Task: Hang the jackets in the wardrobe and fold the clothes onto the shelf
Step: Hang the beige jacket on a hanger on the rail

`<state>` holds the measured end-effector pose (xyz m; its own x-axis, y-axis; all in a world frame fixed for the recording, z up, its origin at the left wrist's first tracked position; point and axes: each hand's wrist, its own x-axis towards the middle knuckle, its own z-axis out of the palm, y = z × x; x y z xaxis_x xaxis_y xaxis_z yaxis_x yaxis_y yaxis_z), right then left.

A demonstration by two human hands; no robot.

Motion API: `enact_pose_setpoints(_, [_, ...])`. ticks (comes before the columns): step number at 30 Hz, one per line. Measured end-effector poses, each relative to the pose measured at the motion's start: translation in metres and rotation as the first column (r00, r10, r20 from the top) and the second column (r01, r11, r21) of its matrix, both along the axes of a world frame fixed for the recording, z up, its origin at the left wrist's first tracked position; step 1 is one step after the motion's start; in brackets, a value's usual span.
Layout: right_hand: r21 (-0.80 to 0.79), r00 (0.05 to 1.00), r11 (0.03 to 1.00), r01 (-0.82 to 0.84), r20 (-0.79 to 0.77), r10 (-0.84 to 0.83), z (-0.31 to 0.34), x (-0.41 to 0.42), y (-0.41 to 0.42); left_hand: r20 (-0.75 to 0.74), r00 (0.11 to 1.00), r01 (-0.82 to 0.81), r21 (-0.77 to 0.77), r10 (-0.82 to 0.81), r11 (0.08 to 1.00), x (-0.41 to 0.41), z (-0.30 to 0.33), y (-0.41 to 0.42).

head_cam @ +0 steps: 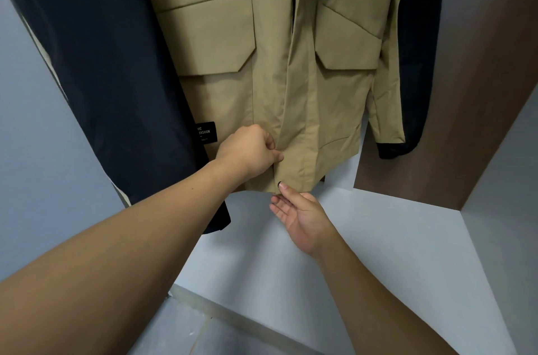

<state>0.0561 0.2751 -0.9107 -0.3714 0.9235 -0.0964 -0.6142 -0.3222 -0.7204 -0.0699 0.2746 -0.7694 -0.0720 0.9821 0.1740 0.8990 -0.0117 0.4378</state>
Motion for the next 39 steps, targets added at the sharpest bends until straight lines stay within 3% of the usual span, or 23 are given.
enact_pose_setpoints(9, [-0.01, 0.96, 0.974, 0.224, 0.177, -0.219, 0.009, -0.007, -0.003, 0.006, 1.0, 0.003, -0.013, -0.002, 1.0, 0.004, 0.002, 0.0])
enact_pose_setpoints(13, [-0.013, 0.947, 0.971, 0.239, 0.222, -0.23, 0.012, -0.008, -0.005, -0.005, 1.0, -0.014, -0.03, 0.014, 0.999, 0.007, 0.003, 0.002])
enact_pose_setpoints(18, [-0.131, 0.964, 0.986, 0.1, 0.26, -0.063, 0.018, 0.001, -0.002, -0.014, 1.0, -0.025, -0.04, 0.025, 0.999, 0.011, 0.007, -0.001])
enact_pose_setpoints(22, [-0.241, 0.977, 0.97, 0.029, 0.211, 0.023, 0.023, 0.011, 0.003, 0.031, 0.999, -0.042, 0.08, 0.04, 0.996, 0.016, 0.017, -0.004])
enact_pose_setpoints(25, [-0.284, 0.932, 0.958, 0.034, 0.356, 0.072, 0.029, 0.018, 0.003, 0.217, 0.976, -0.067, 0.193, 0.024, 0.979, 0.022, 0.029, -0.003])
enact_pose_setpoints(28, [-0.324, 0.791, 0.945, 0.037, 0.588, 0.17, 0.049, 0.032, -0.002, 0.317, 0.948, -0.101, 0.192, 0.036, 0.976, 0.027, 0.041, -0.004])
enact_pose_setpoints(30, [-0.249, 0.665, 0.962, 0.108, 0.738, 0.117, 0.07, 0.042, -0.003, 0.297, 0.954, -0.088, 0.186, 0.029, 0.979, 0.026, 0.053, -0.006])
enact_pose_setpoints(32, [-0.045, 0.567, 0.978, 0.202, 0.82, -0.079, 0.098, 0.052, 0.003, 0.296, 0.955, -0.071, 0.206, 0.007, 0.976, 0.024, 0.072, -0.007])
enact_pose_setpoints(36, [0.347, 0.42, 0.913, 0.216, 0.81, -0.408, 0.175, 0.056, 0.016, 0.293, 0.956, -0.051, 0.249, -0.025, 0.967, 0.019, 0.112, -0.008])
enact_pose_setpoints(39, [0.492, 0.361, 0.852, 0.182, 0.772, -0.523, 0.235, 0.044, 0.018, 0.266, 0.964, -0.052, 0.27, -0.022, 0.961, 0.018, 0.134, -0.008])
